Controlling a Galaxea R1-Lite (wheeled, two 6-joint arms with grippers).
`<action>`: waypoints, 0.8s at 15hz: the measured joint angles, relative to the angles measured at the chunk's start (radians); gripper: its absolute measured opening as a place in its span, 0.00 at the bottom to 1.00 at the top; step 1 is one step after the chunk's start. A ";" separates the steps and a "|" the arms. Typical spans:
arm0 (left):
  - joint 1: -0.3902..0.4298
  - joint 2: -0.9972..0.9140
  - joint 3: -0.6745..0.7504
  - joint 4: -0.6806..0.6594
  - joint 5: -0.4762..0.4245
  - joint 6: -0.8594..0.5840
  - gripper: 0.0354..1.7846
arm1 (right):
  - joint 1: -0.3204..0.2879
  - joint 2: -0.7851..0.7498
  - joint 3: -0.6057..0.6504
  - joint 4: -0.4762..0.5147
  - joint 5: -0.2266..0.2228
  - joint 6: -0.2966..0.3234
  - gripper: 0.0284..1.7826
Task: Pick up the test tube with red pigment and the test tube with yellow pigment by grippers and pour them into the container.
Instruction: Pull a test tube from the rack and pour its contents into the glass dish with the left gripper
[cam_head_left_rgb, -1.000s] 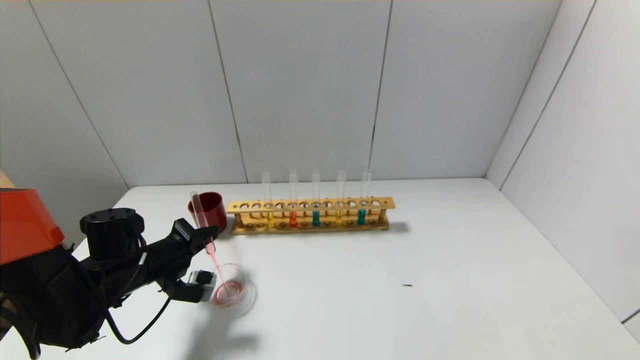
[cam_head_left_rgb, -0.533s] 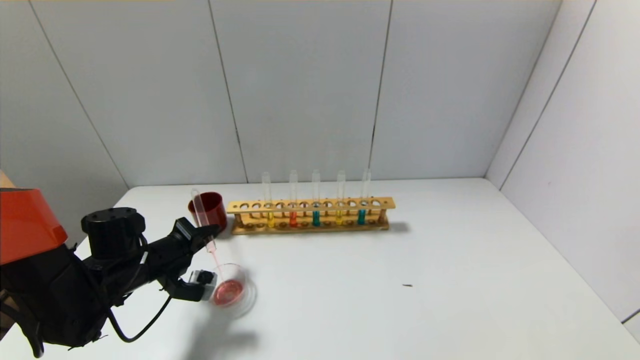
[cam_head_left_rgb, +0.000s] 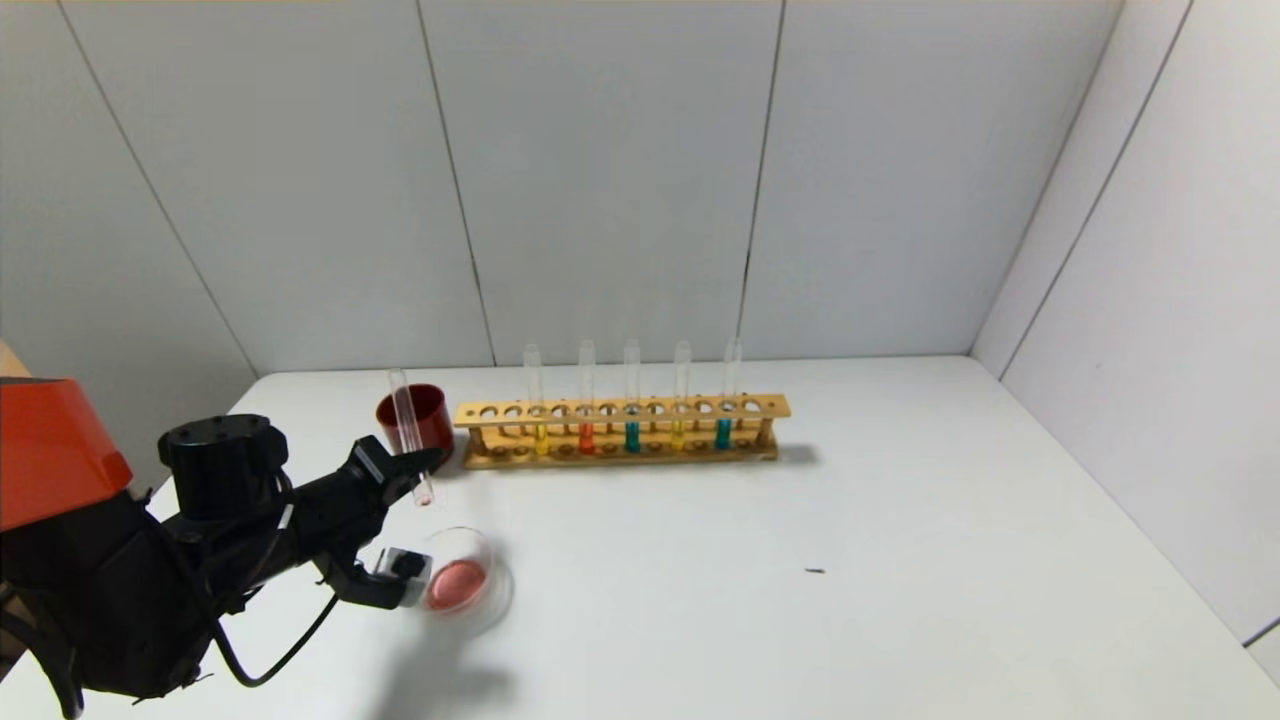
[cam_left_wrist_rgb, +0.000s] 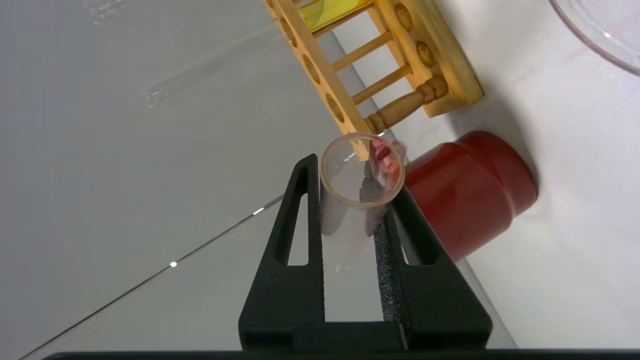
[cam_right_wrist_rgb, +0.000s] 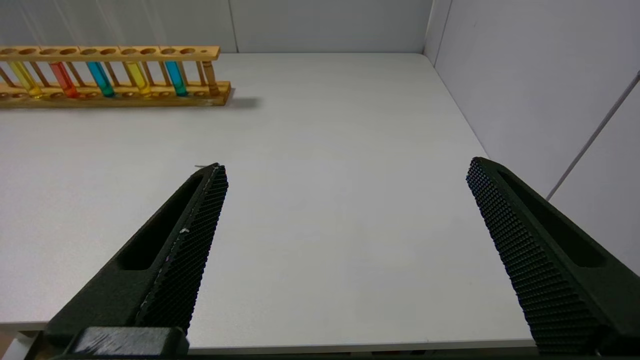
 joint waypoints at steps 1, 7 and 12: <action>0.000 -0.002 0.001 0.000 -0.002 0.004 0.18 | 0.000 0.000 0.000 0.000 0.000 0.000 0.98; -0.001 -0.013 0.002 -0.002 -0.008 0.019 0.18 | 0.000 0.000 0.000 0.000 0.000 0.000 0.98; -0.001 -0.021 -0.008 -0.033 -0.035 0.064 0.18 | 0.000 0.000 0.000 0.000 0.000 0.000 0.98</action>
